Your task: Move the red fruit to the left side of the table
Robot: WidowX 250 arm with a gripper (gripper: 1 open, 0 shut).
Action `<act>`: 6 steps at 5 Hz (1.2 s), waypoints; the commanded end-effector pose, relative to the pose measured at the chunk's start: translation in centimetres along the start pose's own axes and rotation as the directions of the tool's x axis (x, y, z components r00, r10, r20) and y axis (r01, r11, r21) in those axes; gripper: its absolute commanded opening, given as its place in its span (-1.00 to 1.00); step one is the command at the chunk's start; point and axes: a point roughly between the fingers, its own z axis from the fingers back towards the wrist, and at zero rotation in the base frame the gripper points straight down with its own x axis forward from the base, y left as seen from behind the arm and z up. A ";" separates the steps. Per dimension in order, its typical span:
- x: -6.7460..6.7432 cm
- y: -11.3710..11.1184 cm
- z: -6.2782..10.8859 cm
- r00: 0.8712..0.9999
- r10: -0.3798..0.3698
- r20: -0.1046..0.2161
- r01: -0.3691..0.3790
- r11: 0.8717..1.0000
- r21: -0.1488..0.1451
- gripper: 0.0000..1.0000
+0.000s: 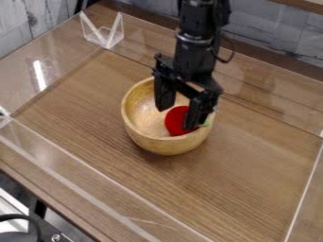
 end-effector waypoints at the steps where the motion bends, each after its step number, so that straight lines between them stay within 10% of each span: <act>1: 0.4 0.3 0.4 0.998 -0.048 0.051 0.047 0.999 0.011 1.00; 6: 1.5 2.5 0.5 0.993 -0.001 0.116 0.001 1.000 -0.005 1.00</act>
